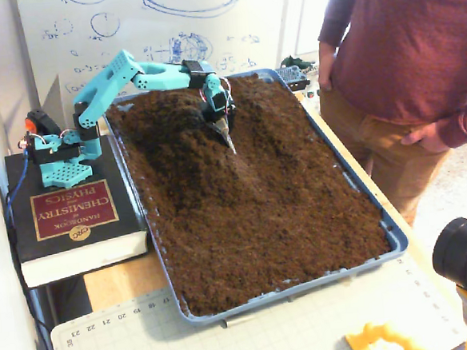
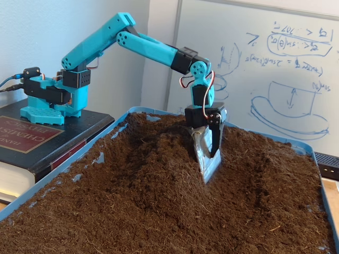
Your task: Build a berm.
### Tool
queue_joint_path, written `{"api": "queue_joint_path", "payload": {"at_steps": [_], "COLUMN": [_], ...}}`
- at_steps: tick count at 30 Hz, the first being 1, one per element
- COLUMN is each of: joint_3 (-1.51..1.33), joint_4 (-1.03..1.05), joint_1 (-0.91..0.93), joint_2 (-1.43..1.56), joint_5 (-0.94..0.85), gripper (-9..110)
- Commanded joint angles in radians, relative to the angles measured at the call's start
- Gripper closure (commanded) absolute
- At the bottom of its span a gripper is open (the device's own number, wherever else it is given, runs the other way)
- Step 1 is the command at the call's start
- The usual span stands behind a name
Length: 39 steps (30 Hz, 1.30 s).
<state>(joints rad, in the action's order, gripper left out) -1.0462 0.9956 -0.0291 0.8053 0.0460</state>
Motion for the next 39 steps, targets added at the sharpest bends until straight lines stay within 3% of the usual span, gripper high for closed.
{"api": "queue_joint_path", "payload": {"at_steps": [1, 5, 13, 17, 19, 22, 26, 33, 39], "joint_3": [0.014, -0.003, -0.012, -0.146, -0.267, -0.503, -0.853, -1.465, -1.683], "joint_4": [0.028, 0.08, 0.468, 0.73, 0.741, 0.632, 0.334, -0.278, -0.67], "joint_1": [0.029, 0.046, 0.057, 0.054, 0.052, 0.072, 0.233, 0.466, 0.494], "joint_2": [0.235, 0.383, 0.663, 0.802, 0.87, 0.997, 1.186, 1.313, 1.091], "joint_5": [0.011, 0.011, 0.0, -0.012, -0.037, -0.11, -0.262, -0.749, -0.776], "gripper": [101, 101, 101, 101, 101, 101, 101, 101, 101]}}
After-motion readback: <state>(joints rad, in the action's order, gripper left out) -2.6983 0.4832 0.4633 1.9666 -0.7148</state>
